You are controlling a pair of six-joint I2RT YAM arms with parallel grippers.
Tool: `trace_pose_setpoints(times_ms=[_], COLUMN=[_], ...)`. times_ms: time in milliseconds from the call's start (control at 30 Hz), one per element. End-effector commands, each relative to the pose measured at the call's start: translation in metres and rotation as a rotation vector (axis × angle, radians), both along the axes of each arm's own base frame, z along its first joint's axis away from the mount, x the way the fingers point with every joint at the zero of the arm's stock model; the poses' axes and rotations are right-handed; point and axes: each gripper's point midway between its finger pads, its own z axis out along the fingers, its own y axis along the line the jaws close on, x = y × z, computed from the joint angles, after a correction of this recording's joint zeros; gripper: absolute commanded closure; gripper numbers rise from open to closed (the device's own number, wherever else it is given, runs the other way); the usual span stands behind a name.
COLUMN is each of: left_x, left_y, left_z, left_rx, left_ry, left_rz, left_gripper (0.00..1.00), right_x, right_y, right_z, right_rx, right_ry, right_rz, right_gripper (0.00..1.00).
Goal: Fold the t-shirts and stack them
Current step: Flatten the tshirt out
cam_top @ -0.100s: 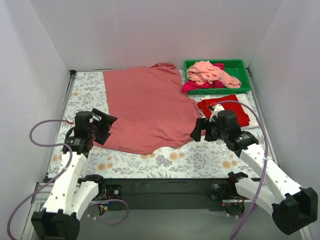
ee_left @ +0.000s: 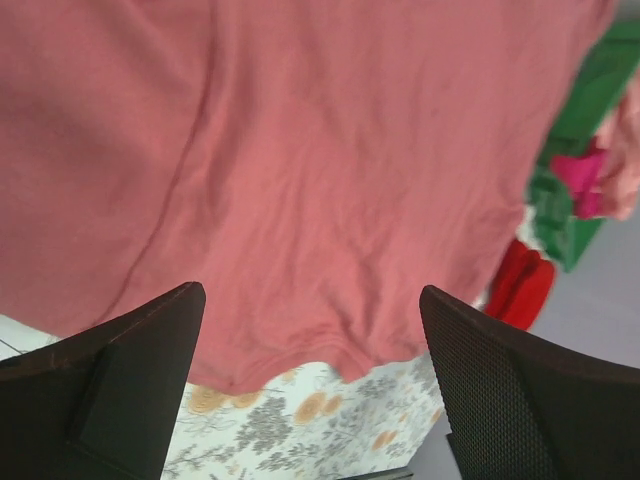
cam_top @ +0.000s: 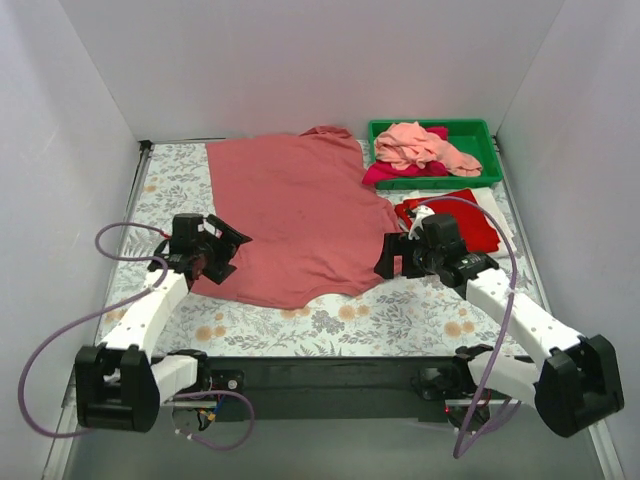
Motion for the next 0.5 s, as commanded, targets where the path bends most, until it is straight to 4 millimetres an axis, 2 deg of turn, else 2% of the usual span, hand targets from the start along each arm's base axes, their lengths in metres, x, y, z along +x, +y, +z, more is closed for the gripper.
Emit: trace_pose_setpoints(times_ms=[0,67,167,200,233,300,367,400,433,467], left_x=[0.001,-0.011,-0.023,-0.026,-0.028,-0.035,-0.039,-0.045,-0.059,-0.059], left_y=[-0.018,-0.018,-0.017,-0.016,-0.015,-0.012,-0.009,-0.006,-0.002,-0.002], left_z=[-0.052,-0.088,-0.109,-0.113,-0.116,-0.12,-0.119,-0.124,-0.129,-0.127], left_rx=[-0.008,0.0,0.013,0.019,0.022,0.032,0.043,0.049,0.059,0.058], left_ry=[0.078,0.19,0.261,0.277,0.287,0.307,0.305,0.32,0.378,0.371], left_rz=[-0.108,-0.116,-0.131,-0.128,-0.126,-0.112,-0.095,-0.085,-0.062,-0.061], left_gripper=[0.12,0.11,0.11,0.12,0.12,0.12,0.12,0.11,0.12,0.12], right_x=[0.035,0.054,0.064,0.067,0.074,0.083,0.094,0.098,0.103,0.107], right_y=[0.018,0.023,0.03,0.032,0.035,0.035,0.039,0.041,0.046,0.049], right_z=[0.007,-0.007,-0.015,-0.025,-0.021,-0.032,-0.032,-0.034,-0.046,-0.039], right_rx=[0.012,-0.029,-0.046,-0.063,-0.062,-0.089,-0.097,-0.098,-0.107,-0.098], right_ry=[-0.045,-0.003,0.023,0.047,0.037,0.054,0.051,0.055,0.088,0.072], right_rz=[0.013,0.002,0.012,0.014,0.014,-0.001,-0.01,-0.007,0.005,0.005], right_gripper=[0.02,0.02,0.02,0.02,0.02,0.02,0.02,0.02,0.02,0.02])
